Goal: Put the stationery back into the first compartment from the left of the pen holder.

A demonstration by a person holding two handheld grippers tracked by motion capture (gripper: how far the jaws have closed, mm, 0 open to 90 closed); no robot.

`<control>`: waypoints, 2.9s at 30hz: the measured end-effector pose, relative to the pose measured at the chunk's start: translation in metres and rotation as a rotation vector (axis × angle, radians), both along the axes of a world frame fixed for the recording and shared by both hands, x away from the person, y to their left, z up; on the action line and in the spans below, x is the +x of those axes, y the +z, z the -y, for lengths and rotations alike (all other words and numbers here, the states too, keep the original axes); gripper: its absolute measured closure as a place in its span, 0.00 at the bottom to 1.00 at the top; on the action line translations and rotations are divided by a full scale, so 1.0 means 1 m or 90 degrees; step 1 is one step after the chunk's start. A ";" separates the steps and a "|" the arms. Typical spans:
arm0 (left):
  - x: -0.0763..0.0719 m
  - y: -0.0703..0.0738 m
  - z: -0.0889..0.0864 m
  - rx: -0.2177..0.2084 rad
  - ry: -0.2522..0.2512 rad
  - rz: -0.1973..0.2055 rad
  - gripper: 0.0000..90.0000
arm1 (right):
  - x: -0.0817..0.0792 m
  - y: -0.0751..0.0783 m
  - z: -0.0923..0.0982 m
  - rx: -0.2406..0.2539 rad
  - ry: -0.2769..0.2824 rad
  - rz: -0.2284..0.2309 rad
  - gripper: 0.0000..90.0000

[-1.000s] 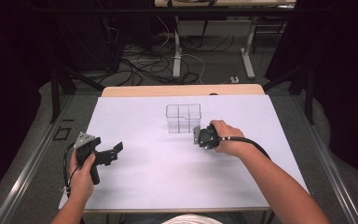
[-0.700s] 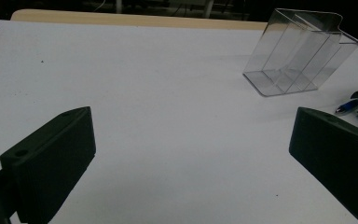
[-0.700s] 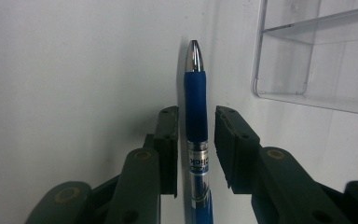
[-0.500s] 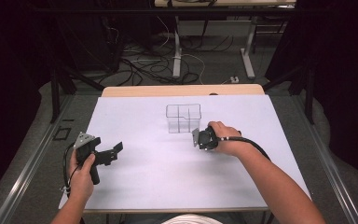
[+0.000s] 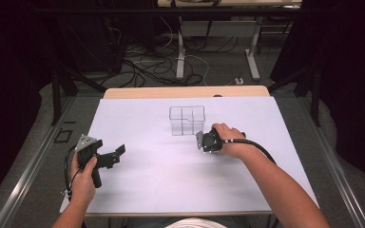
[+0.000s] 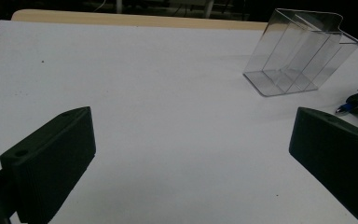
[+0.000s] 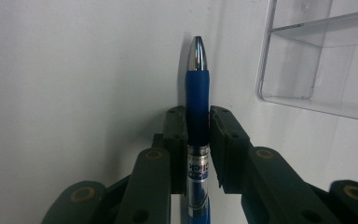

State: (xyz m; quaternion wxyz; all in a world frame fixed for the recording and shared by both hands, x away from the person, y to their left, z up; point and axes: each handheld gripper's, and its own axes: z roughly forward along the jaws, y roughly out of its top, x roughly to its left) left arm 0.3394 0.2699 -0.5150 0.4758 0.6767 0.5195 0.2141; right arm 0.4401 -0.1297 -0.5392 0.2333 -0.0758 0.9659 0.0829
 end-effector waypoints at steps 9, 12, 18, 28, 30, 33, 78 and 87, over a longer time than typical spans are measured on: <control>0.000 0.000 0.000 0.000 0.000 -0.002 0.00 | -0.002 0.002 -0.002 -0.033 -0.003 -0.005 0.89; 0.000 0.000 0.001 -0.001 -0.001 -0.002 0.00 | -0.002 0.001 -0.002 -0.030 -0.002 0.000 0.89; 0.000 0.000 0.000 0.000 -0.001 -0.003 0.00 | -0.002 0.001 -0.003 -0.034 -0.002 0.003 0.89; 0.000 0.000 0.000 -0.001 0.000 -0.003 0.00 | -0.003 0.005 -0.002 -0.027 -0.007 0.023 0.89; 0.000 0.000 0.000 -0.001 0.000 -0.003 0.00 | -0.004 0.008 -0.002 -0.017 -0.016 0.023 0.89; 0.000 0.000 0.000 -0.001 -0.001 -0.003 0.00 | -0.004 0.010 -0.002 0.013 -0.018 0.037 0.89; 0.000 -0.001 0.001 0.003 -0.002 -0.003 0.00 | -0.017 0.091 0.011 0.235 -0.179 0.155 0.89; 0.000 0.000 0.001 0.000 0.000 -0.003 0.00 | -0.010 0.110 0.007 0.295 -0.205 0.157 0.89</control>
